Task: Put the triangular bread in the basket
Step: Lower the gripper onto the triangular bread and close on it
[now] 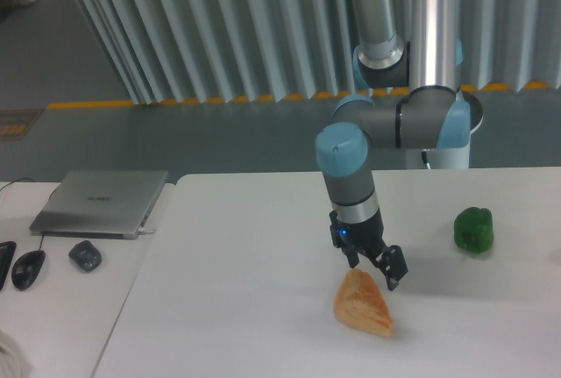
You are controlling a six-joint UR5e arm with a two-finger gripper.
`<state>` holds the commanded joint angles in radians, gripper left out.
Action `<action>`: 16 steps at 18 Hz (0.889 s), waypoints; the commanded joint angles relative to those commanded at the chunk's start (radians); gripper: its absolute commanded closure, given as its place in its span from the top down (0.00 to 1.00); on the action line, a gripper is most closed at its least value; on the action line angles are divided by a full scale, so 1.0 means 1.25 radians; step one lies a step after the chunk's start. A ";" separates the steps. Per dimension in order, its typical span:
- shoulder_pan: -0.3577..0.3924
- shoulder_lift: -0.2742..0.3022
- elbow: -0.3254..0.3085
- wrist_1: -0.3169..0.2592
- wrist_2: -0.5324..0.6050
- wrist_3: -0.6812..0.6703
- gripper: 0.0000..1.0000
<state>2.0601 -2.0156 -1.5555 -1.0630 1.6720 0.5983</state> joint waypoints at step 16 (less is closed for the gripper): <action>0.020 -0.018 0.015 -0.004 -0.054 0.007 1.00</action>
<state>2.0847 -2.0386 -1.5370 -1.0677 1.6045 0.6075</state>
